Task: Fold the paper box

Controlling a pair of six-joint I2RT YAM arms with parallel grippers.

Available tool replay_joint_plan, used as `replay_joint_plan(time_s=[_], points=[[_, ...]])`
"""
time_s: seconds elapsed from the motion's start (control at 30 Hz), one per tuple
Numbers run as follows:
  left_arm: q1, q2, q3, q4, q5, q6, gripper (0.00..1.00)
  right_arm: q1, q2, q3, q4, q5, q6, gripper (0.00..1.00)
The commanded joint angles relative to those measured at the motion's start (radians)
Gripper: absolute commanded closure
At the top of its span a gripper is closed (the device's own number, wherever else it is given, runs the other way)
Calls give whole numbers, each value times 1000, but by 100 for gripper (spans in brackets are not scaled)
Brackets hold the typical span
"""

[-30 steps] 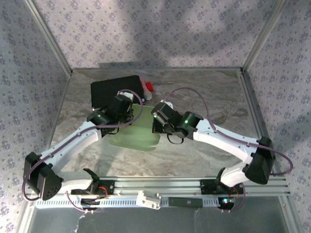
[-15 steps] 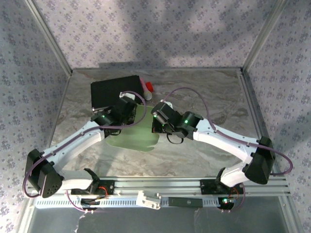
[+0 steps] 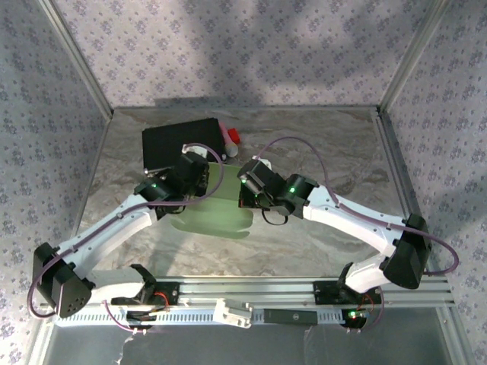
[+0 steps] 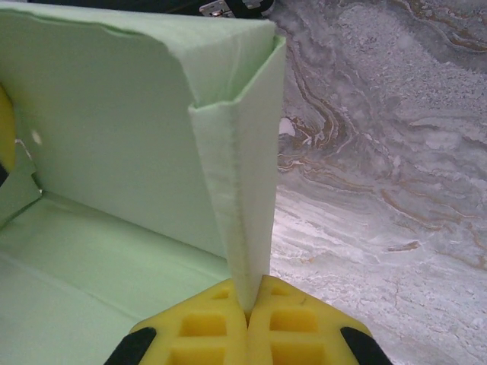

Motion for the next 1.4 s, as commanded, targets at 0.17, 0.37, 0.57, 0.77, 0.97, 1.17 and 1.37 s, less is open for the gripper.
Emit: replay_joint_plan(time_s=[0.17, 0.37, 0.57, 0.77, 0.97, 1.17, 1.37], points=[[53, -41, 112, -120, 221, -8, 46, -4, -22, 2, 10, -3, 15, 100], [79, -69, 133, -139, 321, -19, 40, -8, -22, 1, 4, 1, 16, 100], [81, -89, 133, -171, 350, -9, 39, -10, -17, 4, -1, 8, 18, 100], [80, -147, 67, -211, 306, 25, 46, -11, -20, 5, -4, 10, 14, 100], [71, -153, 24, -224, 260, 24, 55, -5, -23, 17, -8, 20, 8, 100], [10, -122, 4, -214, 144, 26, 60, -1, -20, 21, -13, 30, 7, 100], [-1, -97, -29, -175, 120, 28, 71, 6, -23, 22, -13, 34, 7, 100]])
